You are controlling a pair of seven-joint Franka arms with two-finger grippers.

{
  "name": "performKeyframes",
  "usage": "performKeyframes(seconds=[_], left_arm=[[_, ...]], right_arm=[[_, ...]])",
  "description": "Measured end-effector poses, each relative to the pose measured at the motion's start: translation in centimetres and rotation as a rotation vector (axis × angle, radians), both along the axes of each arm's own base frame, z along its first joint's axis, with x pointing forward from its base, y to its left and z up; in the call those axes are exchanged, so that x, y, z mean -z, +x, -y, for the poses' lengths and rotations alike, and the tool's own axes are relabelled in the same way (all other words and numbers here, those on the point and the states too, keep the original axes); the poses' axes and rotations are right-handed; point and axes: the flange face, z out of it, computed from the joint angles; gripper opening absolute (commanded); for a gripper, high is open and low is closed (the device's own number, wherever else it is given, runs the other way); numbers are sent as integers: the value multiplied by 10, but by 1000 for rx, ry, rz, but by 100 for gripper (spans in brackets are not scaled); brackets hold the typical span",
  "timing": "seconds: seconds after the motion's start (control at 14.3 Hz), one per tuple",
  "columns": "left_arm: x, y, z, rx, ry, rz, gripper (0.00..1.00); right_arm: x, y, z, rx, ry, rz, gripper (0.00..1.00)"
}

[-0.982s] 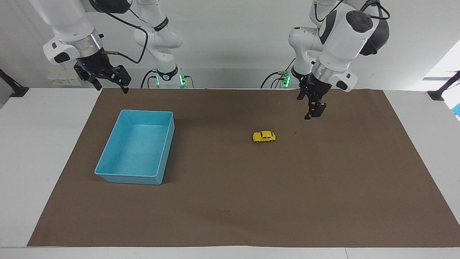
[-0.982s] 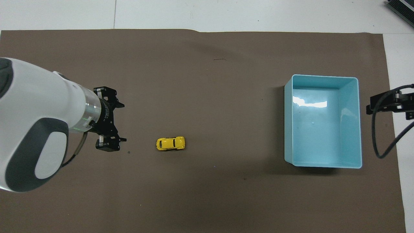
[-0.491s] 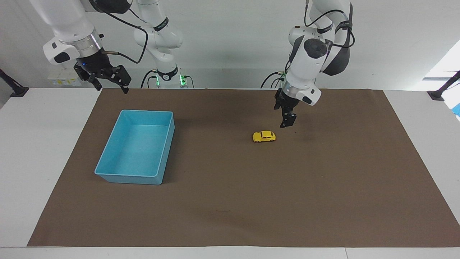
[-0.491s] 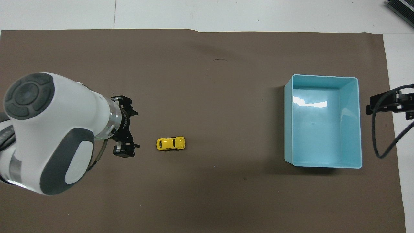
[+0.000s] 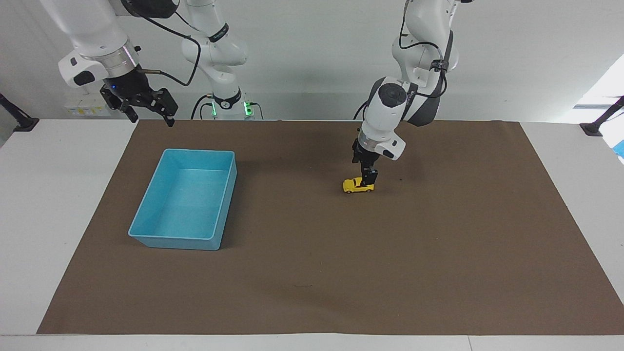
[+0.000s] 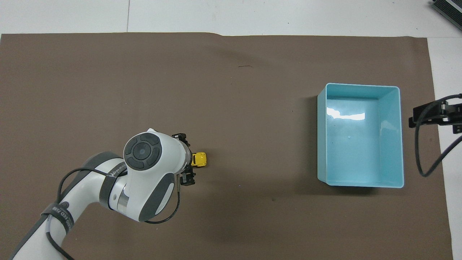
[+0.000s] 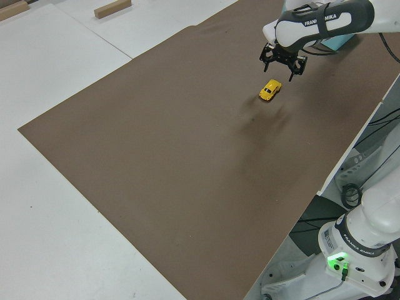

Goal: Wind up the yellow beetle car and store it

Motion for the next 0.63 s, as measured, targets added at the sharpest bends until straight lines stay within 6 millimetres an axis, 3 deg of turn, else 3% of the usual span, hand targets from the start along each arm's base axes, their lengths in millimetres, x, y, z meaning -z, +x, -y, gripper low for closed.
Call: performKeyframes(seconds=[0.35,0.63], left_arm=[[24,-15,7,-14,-3,15,100],[37,-14,7,-20,-2,19,100]], right_arm=[[0,0,0,0,0,0,100],[0,0,0,0,0,0,100]])
